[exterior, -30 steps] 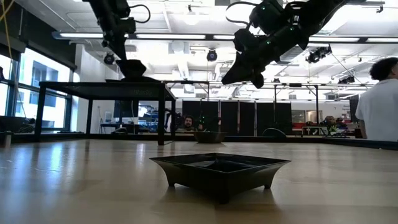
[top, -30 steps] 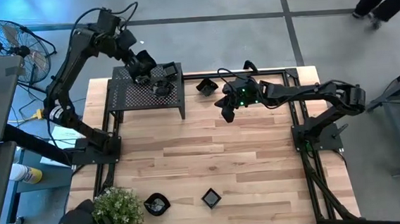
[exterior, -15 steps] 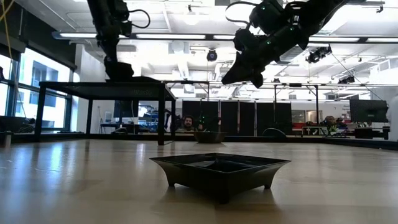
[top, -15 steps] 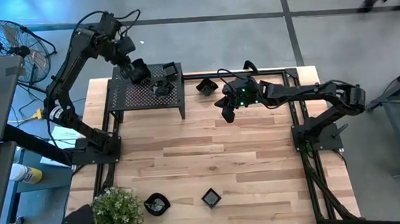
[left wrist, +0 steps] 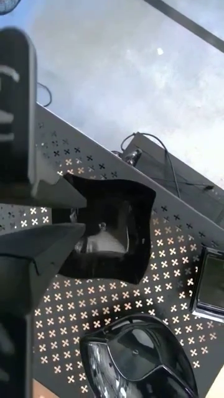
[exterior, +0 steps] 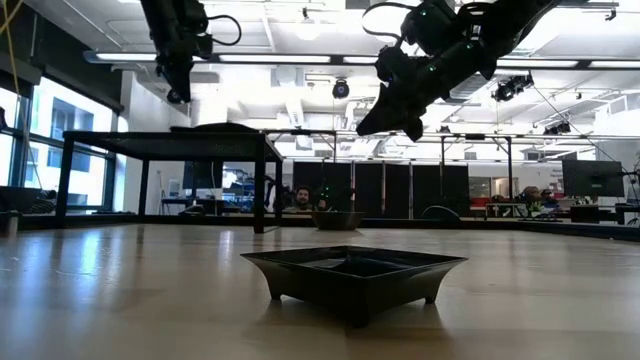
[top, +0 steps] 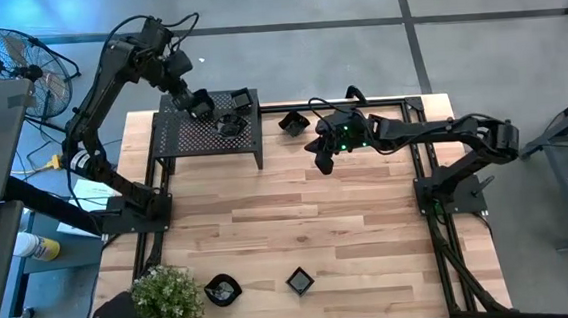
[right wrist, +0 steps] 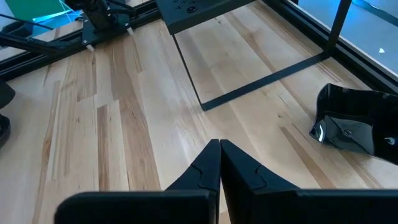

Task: Pick & Place Mini shaped plates
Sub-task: Stack the distorted square plate on top of the other distorted square plates on the shelf, then stack the leaf-shaped plate on top of the other leaf-shaped plates on the shelf

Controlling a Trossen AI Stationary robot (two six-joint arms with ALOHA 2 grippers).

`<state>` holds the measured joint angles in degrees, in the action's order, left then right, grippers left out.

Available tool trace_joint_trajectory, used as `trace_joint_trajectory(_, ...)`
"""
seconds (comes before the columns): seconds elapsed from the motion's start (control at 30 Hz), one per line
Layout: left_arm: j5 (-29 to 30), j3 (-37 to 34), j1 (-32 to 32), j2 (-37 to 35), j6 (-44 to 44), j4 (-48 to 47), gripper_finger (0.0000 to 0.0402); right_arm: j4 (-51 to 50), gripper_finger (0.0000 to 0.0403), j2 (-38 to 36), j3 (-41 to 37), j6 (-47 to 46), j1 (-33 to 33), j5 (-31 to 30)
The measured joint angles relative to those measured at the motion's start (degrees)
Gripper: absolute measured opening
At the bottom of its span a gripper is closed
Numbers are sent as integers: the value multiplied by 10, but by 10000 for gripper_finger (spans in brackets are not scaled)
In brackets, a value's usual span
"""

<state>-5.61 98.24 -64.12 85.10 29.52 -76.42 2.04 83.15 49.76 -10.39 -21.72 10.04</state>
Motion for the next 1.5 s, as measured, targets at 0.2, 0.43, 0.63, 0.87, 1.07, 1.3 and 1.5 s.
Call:
trace_joint_trajectory(0.2,9,0,0,-1,0,0,76,0,4,0,0,0,0,0)
trace_joint_trajectory(0.43,-46,21,36,-31,-105,-1,22,-5,3,-4,0,3,0,12)
trace_joint_trajectory(0.63,-39,16,177,-68,-201,9,6,-30,2,-34,0,37,-6,37)
trace_joint_trajectory(0.87,-22,-99,375,-111,-317,120,1,-22,1,-48,1,55,-28,63)
trace_joint_trajectory(1.07,23,-234,537,-137,-394,221,1,-19,1,-48,1,65,-31,71)
trace_joint_trajectory(1.3,23,-321,665,-144,-495,244,0,121,1,-47,-93,19,-47,138)
trace_joint_trajectory(1.5,8,-354,755,-144,-571,244,0,244,1,-48,-184,-75,-49,161)
